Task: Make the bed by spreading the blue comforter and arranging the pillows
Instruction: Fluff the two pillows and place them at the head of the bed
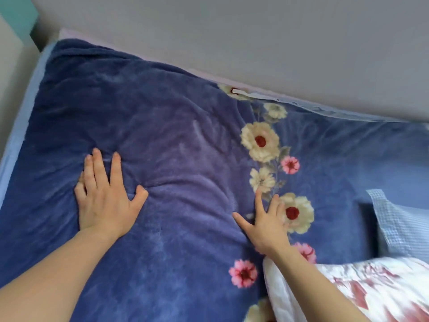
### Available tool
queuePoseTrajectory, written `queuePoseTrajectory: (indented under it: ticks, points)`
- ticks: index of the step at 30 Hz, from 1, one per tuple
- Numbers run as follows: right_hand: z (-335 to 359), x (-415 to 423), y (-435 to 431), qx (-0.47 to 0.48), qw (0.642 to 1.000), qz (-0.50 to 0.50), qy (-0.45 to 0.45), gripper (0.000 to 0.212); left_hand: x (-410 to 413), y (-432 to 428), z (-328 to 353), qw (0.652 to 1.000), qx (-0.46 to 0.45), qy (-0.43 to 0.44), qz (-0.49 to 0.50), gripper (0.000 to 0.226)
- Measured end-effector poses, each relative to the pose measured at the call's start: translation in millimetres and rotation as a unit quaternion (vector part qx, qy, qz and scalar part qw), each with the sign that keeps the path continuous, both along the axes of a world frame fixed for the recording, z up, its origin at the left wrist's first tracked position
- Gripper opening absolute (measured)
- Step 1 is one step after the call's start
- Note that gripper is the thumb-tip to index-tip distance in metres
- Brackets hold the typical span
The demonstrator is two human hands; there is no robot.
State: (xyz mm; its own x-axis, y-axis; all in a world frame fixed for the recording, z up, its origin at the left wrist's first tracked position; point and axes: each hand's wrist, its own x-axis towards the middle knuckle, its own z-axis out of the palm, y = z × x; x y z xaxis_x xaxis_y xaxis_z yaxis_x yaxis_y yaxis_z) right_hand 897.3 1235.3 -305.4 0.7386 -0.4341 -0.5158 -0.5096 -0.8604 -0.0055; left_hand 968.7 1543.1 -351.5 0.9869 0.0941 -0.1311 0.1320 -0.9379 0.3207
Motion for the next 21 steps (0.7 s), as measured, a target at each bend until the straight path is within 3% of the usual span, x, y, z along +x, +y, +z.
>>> queuePoseTrajectory:
  ticks: [4, 6, 8, 9, 12, 14, 17, 19, 21]
  points:
    - [10.3, 20.8, -10.0, -0.002, 0.998, 0.021, 0.061, 0.101, 2.6, -6.3, 10.2, 0.995, 0.062, 0.077, -0.028, 0.082]
    - [26.7, 17.7, -15.5, 0.113, 0.993, -0.013, 0.038, 0.094, 18.2, -9.8, 30.5, 0.978, 0.111, 0.174, -0.033, 0.084]
    - [57.4, -9.2, -15.1, 0.258, 0.962, -0.064, -0.061, 0.074, 33.6, -17.6, 63.0, 0.945, 0.168, 0.279, -0.033, 0.081]
    - [71.2, -29.3, -12.9, 0.279, 0.952, -0.060, -0.111, 0.061, 34.3, -21.3, 79.3, 0.928, 0.192, 0.320, -0.027, 0.079]
    - [108.2, -103.3, -18.6, 0.183, 0.968, -0.007, -0.173, 0.042, -9.9, -49.8, 112.8, 0.916, 0.220, 0.327, -0.067, 0.077]
    - [127.6, -153.2, -36.1, 0.114, 0.972, -0.022, -0.205, 0.044, -77.4, -90.7, 124.0, 0.930, 0.138, 0.300, -0.159, 0.067]
    - [152.4, -213.8, -80.3, 0.005, 0.956, -0.090, -0.278, 0.050, -191.2, -162.4, 150.9, 0.916, -0.121, 0.306, -0.231, 0.041]
    - [169.7, -261.0, -123.4, -0.059, 0.941, -0.173, -0.285, 0.048, -264.8, -212.5, 168.3, 0.853, -0.294, 0.397, -0.167, 0.024]
    - [176.9, -308.5, -166.6, -0.080, 0.932, -0.252, -0.248, 0.062, -327.6, -248.2, 169.7, 0.768, -0.376, 0.516, -0.051, 0.049]
